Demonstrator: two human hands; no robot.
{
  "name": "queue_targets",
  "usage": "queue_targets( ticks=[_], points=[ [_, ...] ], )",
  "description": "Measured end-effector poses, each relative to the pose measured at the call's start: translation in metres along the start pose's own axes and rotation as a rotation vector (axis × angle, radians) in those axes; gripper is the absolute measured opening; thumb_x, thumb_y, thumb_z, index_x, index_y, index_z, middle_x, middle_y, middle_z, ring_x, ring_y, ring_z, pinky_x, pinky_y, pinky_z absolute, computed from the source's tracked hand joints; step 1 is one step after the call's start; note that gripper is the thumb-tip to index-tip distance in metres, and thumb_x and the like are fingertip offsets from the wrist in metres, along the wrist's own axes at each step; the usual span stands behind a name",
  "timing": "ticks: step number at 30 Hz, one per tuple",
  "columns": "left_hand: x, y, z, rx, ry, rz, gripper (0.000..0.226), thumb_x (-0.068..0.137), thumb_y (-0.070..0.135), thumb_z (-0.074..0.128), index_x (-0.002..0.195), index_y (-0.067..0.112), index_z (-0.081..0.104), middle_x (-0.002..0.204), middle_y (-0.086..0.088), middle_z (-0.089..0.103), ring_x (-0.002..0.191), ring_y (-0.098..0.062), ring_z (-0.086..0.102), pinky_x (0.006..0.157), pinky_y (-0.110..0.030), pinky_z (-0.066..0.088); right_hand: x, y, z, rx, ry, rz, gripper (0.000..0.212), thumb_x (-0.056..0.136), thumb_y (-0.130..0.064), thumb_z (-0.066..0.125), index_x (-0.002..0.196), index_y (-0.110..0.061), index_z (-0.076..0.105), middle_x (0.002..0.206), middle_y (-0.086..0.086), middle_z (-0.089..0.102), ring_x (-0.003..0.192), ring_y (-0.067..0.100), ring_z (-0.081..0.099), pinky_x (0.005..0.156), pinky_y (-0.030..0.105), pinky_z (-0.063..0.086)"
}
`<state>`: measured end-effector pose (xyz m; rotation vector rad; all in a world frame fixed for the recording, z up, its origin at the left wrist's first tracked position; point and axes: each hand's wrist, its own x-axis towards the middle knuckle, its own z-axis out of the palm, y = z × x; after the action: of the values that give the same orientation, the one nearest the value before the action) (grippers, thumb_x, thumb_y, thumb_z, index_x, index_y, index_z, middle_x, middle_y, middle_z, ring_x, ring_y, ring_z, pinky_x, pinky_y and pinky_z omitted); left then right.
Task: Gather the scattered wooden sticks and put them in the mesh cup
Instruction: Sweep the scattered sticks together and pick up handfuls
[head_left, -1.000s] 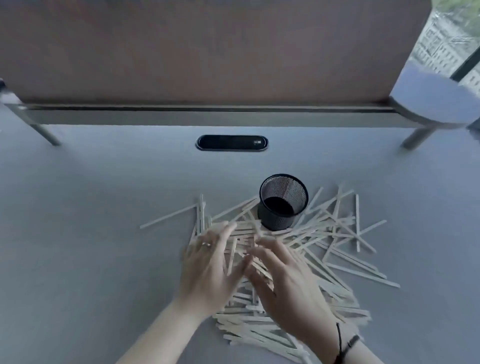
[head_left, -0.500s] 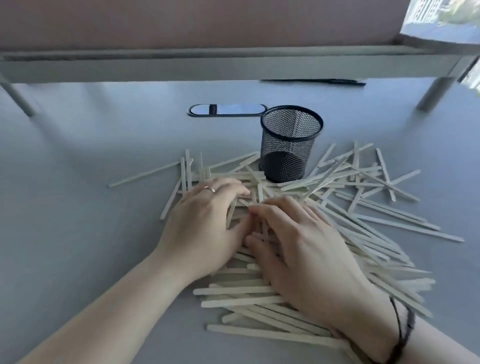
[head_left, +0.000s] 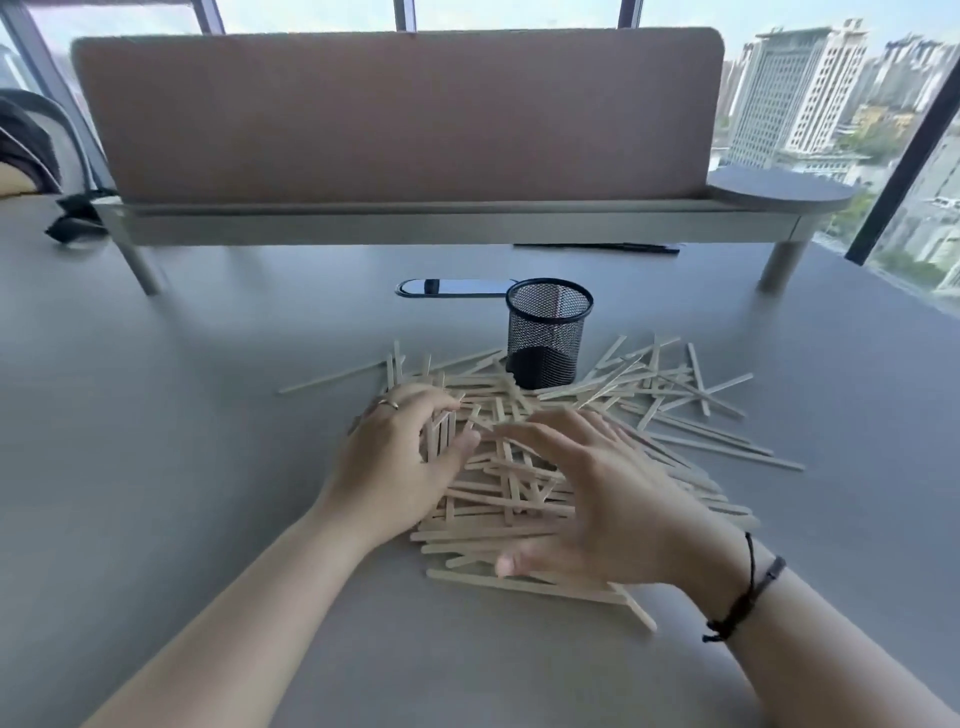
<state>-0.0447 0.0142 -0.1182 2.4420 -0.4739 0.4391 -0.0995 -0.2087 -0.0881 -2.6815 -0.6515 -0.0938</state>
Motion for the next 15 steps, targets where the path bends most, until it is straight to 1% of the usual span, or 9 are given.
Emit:
queue_targets(
  ticks=[1,2,3,4,6,8,10,13,15],
  points=[
    [-0.002,0.001,-0.001,-0.005,-0.036,-0.017,0.058,0.082,0.064,0.052,0.119,0.022,0.069,0.129,0.008,0.062,0.121,-0.013,0.059,0.106,-0.034,0.046,0.000,-0.002,0.004,-0.010,-0.053,-0.004,0.103,0.055,-0.095,0.056,0.144,-0.057,0.019,0.142,-0.022,0.033,0.134,0.006,0.029,0.112,0.035,0.031],
    [-0.004,0.003,-0.003,-0.004,-0.074,-0.033,0.063,0.079,0.066,0.051,0.123,0.024,0.067,0.134,0.009,0.059,0.125,-0.012,0.056,0.107,-0.030,0.043,0.001,-0.003,0.008,-0.016,-0.069,-0.014,0.104,0.056,-0.093,0.058,0.144,-0.057,0.016,0.144,-0.022,0.030,0.135,0.006,0.027,0.113,0.033,0.029],
    [-0.003,0.003,-0.004,0.004,-0.110,-0.043,0.066,0.077,0.068,0.049,0.126,0.027,0.064,0.138,0.010,0.055,0.129,-0.011,0.053,0.109,-0.030,0.041,0.004,-0.002,0.010,-0.024,-0.054,-0.020,0.104,0.058,-0.092,0.059,0.146,-0.055,0.016,0.145,-0.021,0.030,0.135,0.007,0.027,0.113,0.031,0.028],
    [-0.001,0.004,-0.004,0.012,-0.144,-0.048,0.069,0.075,0.069,0.047,0.130,0.029,0.061,0.142,0.010,0.051,0.132,-0.011,0.050,0.110,-0.032,0.040,0.007,-0.001,0.010,-0.030,-0.026,-0.021,0.103,0.060,-0.090,0.059,0.147,-0.052,0.018,0.144,-0.020,0.030,0.134,0.007,0.028,0.111,0.028,0.028],
    [0.002,0.007,-0.003,0.014,-0.205,-0.048,0.071,0.074,0.071,0.044,0.133,0.033,0.056,0.147,0.011,0.045,0.136,-0.012,0.047,0.112,-0.038,0.040,0.012,0.004,0.011,-0.013,0.011,-0.005,0.099,0.063,-0.085,0.062,0.148,-0.050,0.024,0.142,-0.020,0.034,0.131,0.006,0.032,0.101,0.023,0.031],
    [0.002,0.009,0.000,0.016,-0.235,-0.022,0.068,0.077,0.069,0.047,0.135,0.034,0.053,0.148,0.014,0.044,0.135,-0.011,0.048,0.111,-0.038,0.041,0.014,0.011,0.013,0.009,0.035,0.023,0.095,0.064,-0.083,0.063,0.147,-0.050,0.029,0.141,-0.020,0.035,0.130,0.005,0.034,0.095,0.021,0.031],
    [-0.001,0.013,0.001,0.014,-0.240,0.015,0.067,0.081,0.068,0.052,0.139,0.034,0.049,0.147,0.015,0.045,0.133,-0.010,0.050,0.108,-0.034,0.042,0.015,0.015,0.016,0.016,0.061,0.054,0.094,0.063,-0.085,0.060,0.145,-0.047,0.034,0.141,-0.018,0.038,0.132,0.008,0.034,0.101,0.024,0.032],
    [-0.003,0.017,-0.002,-0.031,-0.255,0.027,0.070,0.088,0.066,0.054,0.148,0.040,0.029,0.153,0.017,0.041,0.137,-0.005,0.043,0.107,-0.029,0.040,0.019,0.021,0.020,-0.063,0.146,0.090,0.094,0.062,-0.091,0.051,0.142,-0.043,0.041,0.137,-0.014,0.044,0.131,0.012,0.034,0.110,0.031,0.026],
    [-0.004,0.019,-0.005,-0.075,-0.272,0.042,0.074,0.086,0.067,0.054,0.149,0.045,0.020,0.156,0.020,0.037,0.139,0.000,0.039,0.109,-0.030,0.040,0.021,0.024,0.020,-0.080,0.168,0.136,0.096,0.059,-0.094,0.047,0.141,-0.043,0.042,0.136,-0.014,0.045,0.132,0.013,0.033,0.112,0.033,0.024]
  ],
)
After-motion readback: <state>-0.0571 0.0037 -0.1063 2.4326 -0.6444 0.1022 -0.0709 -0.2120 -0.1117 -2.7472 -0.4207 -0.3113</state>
